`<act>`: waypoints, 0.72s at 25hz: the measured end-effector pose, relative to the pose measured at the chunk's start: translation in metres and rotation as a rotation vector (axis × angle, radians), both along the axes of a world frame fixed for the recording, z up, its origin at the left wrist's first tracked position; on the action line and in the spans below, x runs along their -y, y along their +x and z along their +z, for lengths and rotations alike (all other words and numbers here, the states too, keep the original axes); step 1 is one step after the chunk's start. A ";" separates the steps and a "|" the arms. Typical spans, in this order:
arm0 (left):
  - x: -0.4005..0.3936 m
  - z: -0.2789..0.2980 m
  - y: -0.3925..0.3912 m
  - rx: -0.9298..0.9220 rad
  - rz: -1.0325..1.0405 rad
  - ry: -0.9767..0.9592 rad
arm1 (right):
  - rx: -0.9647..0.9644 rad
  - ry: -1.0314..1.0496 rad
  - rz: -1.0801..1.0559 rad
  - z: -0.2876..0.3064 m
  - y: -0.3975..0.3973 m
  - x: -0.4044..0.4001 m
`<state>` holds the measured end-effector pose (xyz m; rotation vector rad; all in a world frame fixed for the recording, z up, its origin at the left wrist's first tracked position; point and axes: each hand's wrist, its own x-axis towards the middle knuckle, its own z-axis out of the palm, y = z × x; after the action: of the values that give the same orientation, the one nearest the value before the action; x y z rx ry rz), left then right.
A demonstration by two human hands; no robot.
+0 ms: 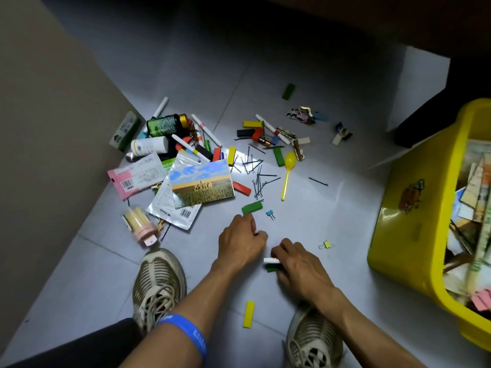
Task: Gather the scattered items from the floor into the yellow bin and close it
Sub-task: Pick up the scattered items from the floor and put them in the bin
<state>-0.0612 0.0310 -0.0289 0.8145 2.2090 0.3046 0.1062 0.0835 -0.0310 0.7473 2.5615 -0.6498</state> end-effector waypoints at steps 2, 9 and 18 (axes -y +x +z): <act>0.004 -0.004 0.004 -0.044 -0.156 -0.021 | 0.034 0.044 0.011 -0.004 -0.003 -0.003; 0.010 -0.007 0.002 0.005 -0.085 0.043 | -0.064 -0.199 -0.009 -0.001 0.002 0.023; 0.009 -0.005 -0.028 0.479 0.483 0.114 | -0.071 -0.245 0.548 -0.016 0.001 0.065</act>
<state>-0.0895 0.0223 -0.0334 0.2120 1.9097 0.7789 0.1076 0.0182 -0.0472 -0.0652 2.5154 -0.7837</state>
